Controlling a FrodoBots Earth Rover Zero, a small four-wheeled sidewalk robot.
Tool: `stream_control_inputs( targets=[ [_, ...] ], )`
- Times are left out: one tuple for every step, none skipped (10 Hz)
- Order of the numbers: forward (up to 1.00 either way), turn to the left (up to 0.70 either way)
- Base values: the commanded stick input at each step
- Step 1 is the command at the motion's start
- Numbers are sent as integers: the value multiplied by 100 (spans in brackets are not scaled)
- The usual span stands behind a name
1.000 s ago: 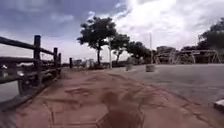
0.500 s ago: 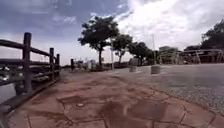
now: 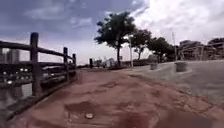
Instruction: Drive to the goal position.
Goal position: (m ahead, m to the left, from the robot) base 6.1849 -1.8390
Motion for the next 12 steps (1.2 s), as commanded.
stream_control_inputs(
  targets=[
    [100, 0],
    [100, 0],
    [100, 0],
    [100, 0],
    [100, 0],
    [100, 0],
    [100, 0],
    [100, 1],
    [100, 8],
    [100, 18],
    [100, 29],
    [100, 34]
  ],
)
